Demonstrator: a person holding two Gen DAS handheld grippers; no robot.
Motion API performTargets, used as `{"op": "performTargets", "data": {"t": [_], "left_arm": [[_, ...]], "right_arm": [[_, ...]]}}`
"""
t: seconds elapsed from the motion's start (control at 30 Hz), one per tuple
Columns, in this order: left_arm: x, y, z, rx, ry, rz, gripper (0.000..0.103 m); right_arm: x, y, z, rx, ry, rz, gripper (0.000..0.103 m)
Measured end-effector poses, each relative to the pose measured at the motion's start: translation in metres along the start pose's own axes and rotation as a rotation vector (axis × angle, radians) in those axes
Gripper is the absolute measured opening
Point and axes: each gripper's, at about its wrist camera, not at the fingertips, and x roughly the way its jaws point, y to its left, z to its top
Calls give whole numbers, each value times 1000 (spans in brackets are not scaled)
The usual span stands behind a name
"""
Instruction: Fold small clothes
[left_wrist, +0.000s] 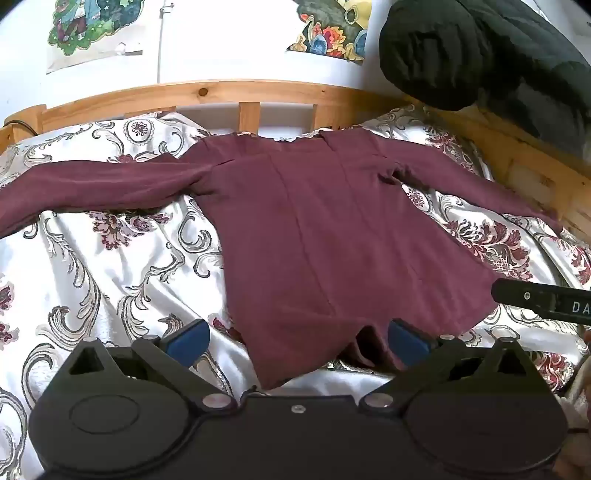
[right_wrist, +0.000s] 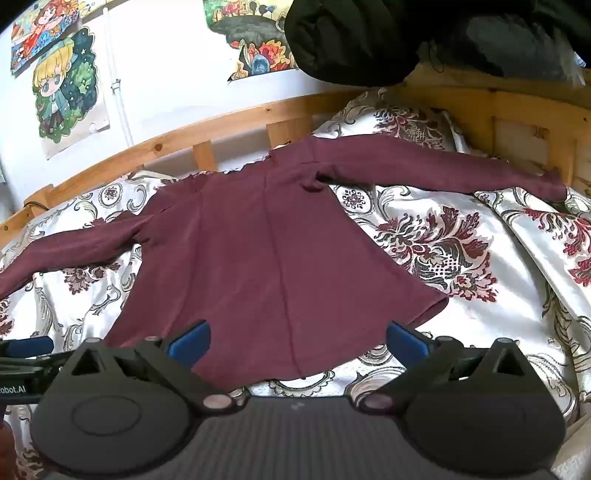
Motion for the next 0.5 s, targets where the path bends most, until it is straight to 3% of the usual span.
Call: {"op": "performTargets", "data": {"t": [0.5], "left_arm": [[0, 0, -1, 8, -3, 8, 102]], "right_arm": [[1, -4, -1, 18, 11, 7, 103]]}}
